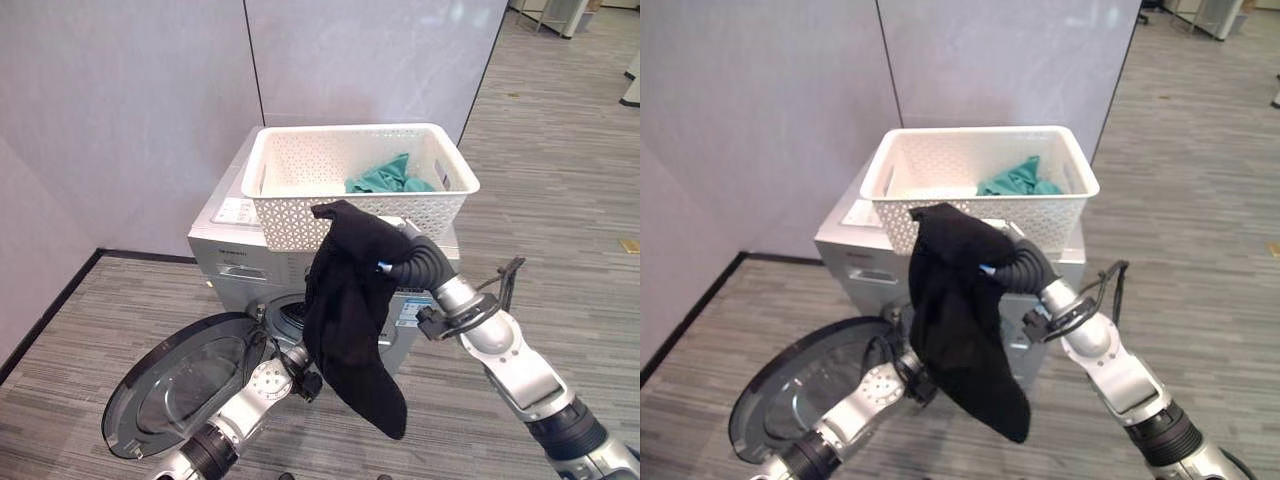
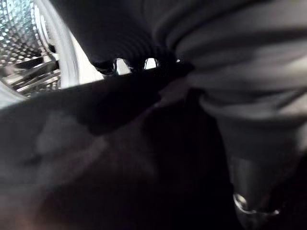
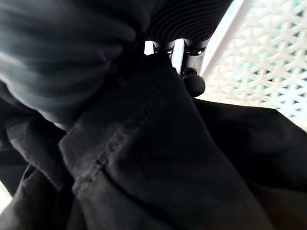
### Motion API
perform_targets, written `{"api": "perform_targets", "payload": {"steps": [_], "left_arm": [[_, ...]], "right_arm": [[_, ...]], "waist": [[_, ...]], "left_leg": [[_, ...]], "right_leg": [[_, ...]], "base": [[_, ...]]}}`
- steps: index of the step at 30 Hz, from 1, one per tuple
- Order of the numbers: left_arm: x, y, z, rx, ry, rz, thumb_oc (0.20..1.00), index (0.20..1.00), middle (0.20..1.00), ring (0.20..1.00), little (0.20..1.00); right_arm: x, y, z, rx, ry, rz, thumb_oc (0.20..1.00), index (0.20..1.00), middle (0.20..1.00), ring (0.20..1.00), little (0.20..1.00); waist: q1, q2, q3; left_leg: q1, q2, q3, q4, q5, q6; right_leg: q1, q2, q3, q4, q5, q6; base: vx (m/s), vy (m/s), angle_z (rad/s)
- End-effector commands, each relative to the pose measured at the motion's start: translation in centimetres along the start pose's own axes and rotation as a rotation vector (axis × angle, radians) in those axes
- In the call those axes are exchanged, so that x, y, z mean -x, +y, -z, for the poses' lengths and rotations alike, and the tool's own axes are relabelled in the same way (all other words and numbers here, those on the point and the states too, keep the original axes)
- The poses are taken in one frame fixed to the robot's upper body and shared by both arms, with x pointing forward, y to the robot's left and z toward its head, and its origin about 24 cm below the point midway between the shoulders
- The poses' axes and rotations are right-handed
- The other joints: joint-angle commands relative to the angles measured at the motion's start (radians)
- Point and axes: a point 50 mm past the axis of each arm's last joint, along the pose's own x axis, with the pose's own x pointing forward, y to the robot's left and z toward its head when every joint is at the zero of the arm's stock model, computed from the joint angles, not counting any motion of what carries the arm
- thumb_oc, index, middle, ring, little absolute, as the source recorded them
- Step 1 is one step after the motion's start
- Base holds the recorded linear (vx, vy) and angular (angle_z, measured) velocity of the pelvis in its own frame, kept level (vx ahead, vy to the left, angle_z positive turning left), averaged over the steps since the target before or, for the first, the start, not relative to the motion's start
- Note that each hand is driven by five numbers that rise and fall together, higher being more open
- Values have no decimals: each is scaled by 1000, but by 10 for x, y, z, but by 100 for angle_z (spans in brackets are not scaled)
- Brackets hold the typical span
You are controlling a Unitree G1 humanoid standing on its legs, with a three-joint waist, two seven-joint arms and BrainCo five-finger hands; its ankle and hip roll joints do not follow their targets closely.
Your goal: Grab the laundry basket,head to the washer,open it,put in the laundry and shut it.
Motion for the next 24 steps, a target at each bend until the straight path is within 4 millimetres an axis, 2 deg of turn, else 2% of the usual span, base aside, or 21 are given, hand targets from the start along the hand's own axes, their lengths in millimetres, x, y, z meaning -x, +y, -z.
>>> {"api": "perform_targets", "payload": {"steps": [1,7,13,17,18,21,24], "left_arm": [[-18,0,-19,-20,-67,29,1000,1000,1000,1000,1000],[-29,-6,-15,-3,-27,13,1000,1000,1000,1000,1000],[-42,-18,-23,-45,-35,58,1000,1000,1000,1000,1000],[-51,-27,-38,-118,-92,108,1000,1000,1000,1000,1000],[-53,-28,-46,-212,-134,130,1000,1000,1000,1000,1000],[-54,-34,-49,-317,-163,165,1000,1000,1000,1000,1000],[-53,-36,-47,-350,-166,174,1000,1000,1000,1000,1000]], "right_arm": [[-17,-12,-23,58,-125,81,200,200,200,200,200],[-19,-14,-8,118,-42,107,200,200,200,200,200],[-22,-12,-4,122,-23,120,200,200,200,200,200],[-26,-8,-5,96,-39,127,200,200,200,200,200],[-27,-6,-6,79,-51,128,200,200,200,200,200],[-27,-4,-8,59,-74,136,200,200,200,200,200],[-27,-4,-10,48,-86,143,200,200,200,200,200]], "waist": [[-2,-43,-10],[2,-30,11],[-5,-13,35],[-13,-4,49],[-17,-4,49],[-21,-7,49],[-21,-9,49]], "left_leg": [[-100,-45,29,-16,45,16],[-120,-45,20,-16,58,14],[-137,-43,16,-16,69,7],[-149,-42,17,-16,73,3],[-151,-41,19,-16,71,2],[-151,-38,28,-16,69,1],[-151,-37,32,-16,68,2]], "right_leg": [[62,14,13,40,-147,-3],[50,19,8,24,-139,-6],[37,23,9,19,-136,-10],[25,23,18,14,-130,-8],[23,23,23,11,-128,-6],[20,24,31,8,-124,-5],[18,25,33,7,-123,-4]], "base": [[-20,-2,5],[-39,-11,8],[-43,-7,7],[-39,-3,0],[0,0,0],[0,0,0],[1,-4,-3]]}}
